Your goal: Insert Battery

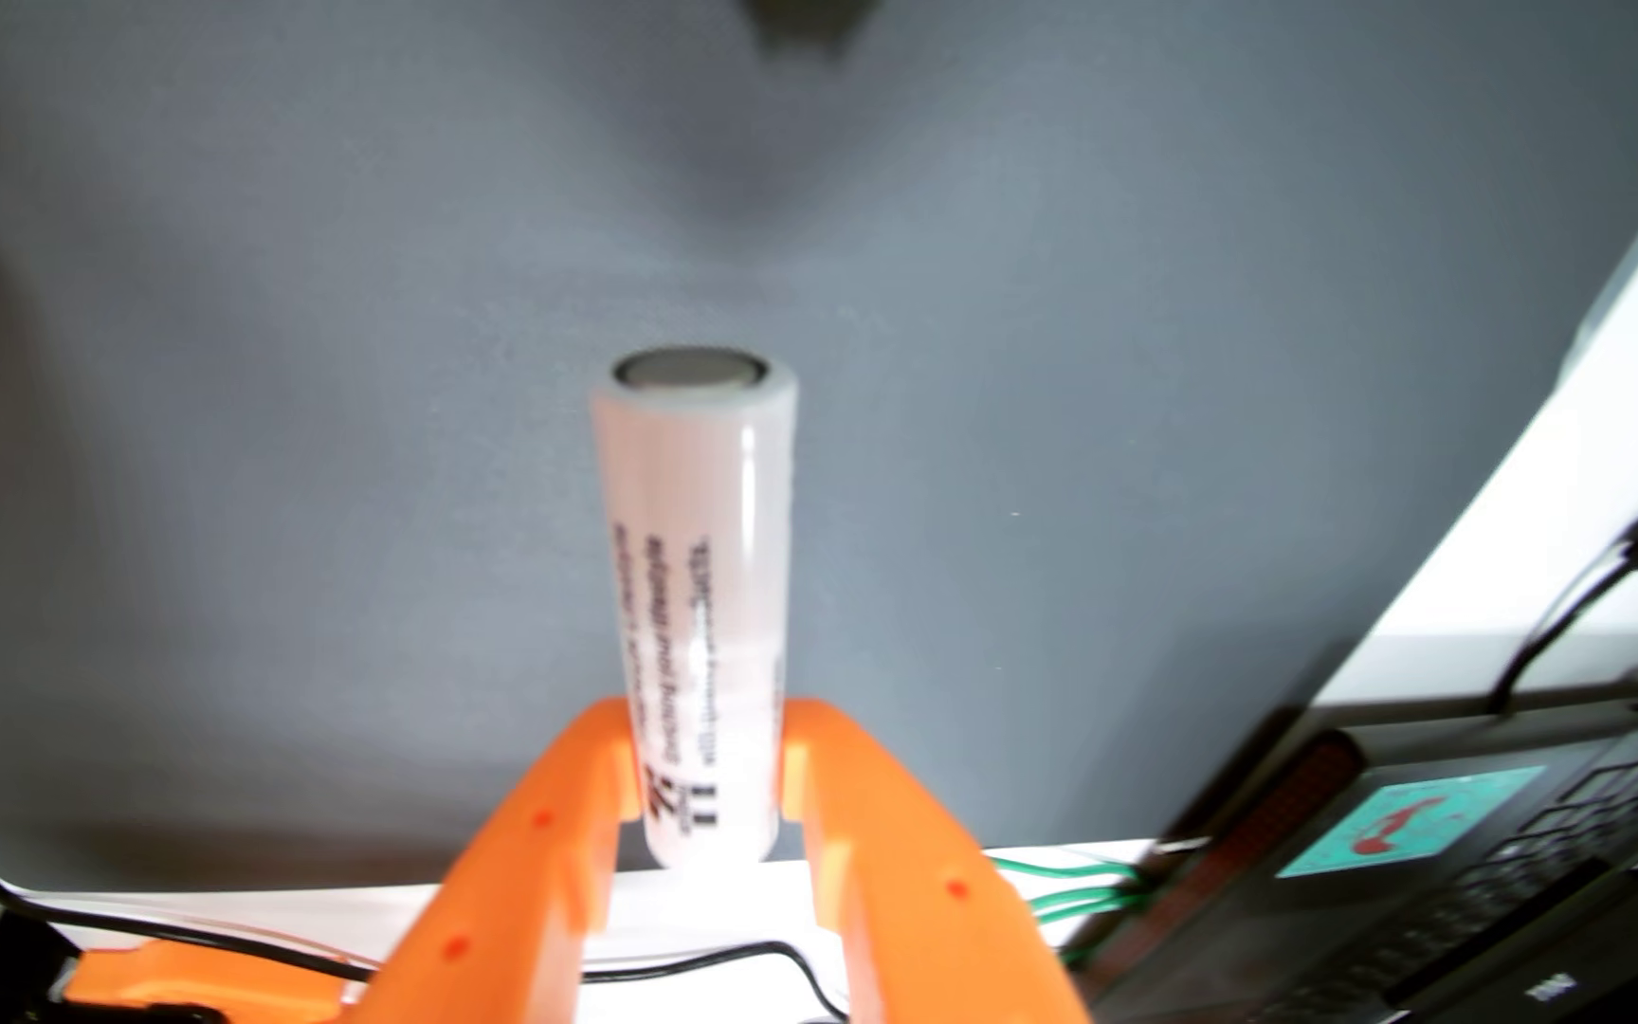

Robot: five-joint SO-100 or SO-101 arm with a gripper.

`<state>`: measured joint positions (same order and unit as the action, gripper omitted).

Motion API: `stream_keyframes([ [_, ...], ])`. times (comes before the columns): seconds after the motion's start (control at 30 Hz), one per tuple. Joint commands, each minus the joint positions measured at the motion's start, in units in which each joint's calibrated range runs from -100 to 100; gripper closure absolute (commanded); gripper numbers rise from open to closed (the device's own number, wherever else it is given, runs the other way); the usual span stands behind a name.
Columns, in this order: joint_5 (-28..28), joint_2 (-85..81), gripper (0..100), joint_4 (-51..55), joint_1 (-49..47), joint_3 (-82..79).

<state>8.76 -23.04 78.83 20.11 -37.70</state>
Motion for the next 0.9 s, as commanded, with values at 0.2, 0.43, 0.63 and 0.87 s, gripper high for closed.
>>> stream_keyframes([
  [0.2,-5.3,-1.2,98,-6.9,-5.1,-4.9],
  [0.43,-9.3,-1.2,98,-8.0,-14.7,-6.1],
  [0.63,-11.6,-1.2,99,-7.8,-17.2,-5.8],
  [0.87,-14.2,-1.2,99,-7.9,-20.8,-5.7],
])
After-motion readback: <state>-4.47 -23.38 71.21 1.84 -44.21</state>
